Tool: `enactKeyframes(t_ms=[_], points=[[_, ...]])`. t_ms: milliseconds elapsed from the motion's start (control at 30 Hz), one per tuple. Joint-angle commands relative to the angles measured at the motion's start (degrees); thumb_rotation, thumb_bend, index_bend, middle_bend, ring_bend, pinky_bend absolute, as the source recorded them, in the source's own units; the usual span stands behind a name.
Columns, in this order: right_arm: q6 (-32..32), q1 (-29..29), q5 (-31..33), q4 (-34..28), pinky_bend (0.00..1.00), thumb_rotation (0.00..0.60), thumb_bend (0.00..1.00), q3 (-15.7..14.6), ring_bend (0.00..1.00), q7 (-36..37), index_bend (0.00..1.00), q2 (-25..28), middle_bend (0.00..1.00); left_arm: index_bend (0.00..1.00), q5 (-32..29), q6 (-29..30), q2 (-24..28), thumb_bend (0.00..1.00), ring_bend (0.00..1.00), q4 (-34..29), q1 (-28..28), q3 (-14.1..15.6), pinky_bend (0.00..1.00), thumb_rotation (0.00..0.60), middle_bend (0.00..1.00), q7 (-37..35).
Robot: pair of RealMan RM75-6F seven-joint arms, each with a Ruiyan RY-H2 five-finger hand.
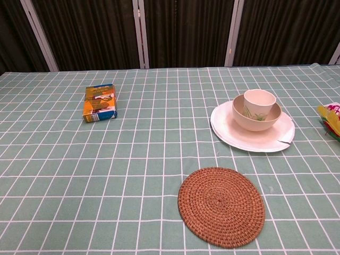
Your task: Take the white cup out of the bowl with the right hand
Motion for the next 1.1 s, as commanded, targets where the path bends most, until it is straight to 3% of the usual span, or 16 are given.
enactKeyframes(t_ms=[33, 533, 733, 900, 1100], points=[[-0.03, 0.02, -0.02, 0.01, 0.00, 0.600, 0.16, -0.02, 0.00, -0.01, 0.00, -0.03, 0.00, 0.00, 0.01, 0.02, 0.00, 0.00, 0.00, 0.00, 0.01, 0.00, 0.00, 0.600, 0.00, -0.03], [-0.52, 1.72, -2.18, -0.96, 0.00, 0.600, 0.16, 0.53, 0.00, 0.56, 0.01, -1.20, 0.00, 0.00, -0.41, 0.18, 0.26, 0.00, 0.00, 0.28, 0.11, -0.34, 0.00, 0.600, 0.00, -1.10], [-4.44, 6.45, -2.26, -1.68, 0.00, 0.600, 0.16, 3.10, 0.00, -3.72, 0.22, -4.91, 0.02, 0.00, -0.49, 0.33, 0.58, 0.00, 0.00, 0.43, 0.27, -0.41, 0.00, 0.600, 0.00, -1.94], [-9.38, 11.49, 0.78, -1.55, 0.00, 0.600, 0.19, 6.40, 0.00, -7.94, 0.34, -9.54, 0.10, 0.00, -0.51, 0.29, 0.73, 0.00, 0.00, 0.42, 0.33, -0.38, 0.00, 0.600, 0.00, -2.17], [-14.79, 16.73, 6.18, 0.79, 0.00, 0.600, 0.20, 9.51, 0.00, -11.96, 0.40, -15.28, 0.12, 0.00, -0.36, 0.19, 0.77, 0.00, 0.00, 0.45, 0.30, -0.31, 0.00, 0.600, 0.00, -2.32]])
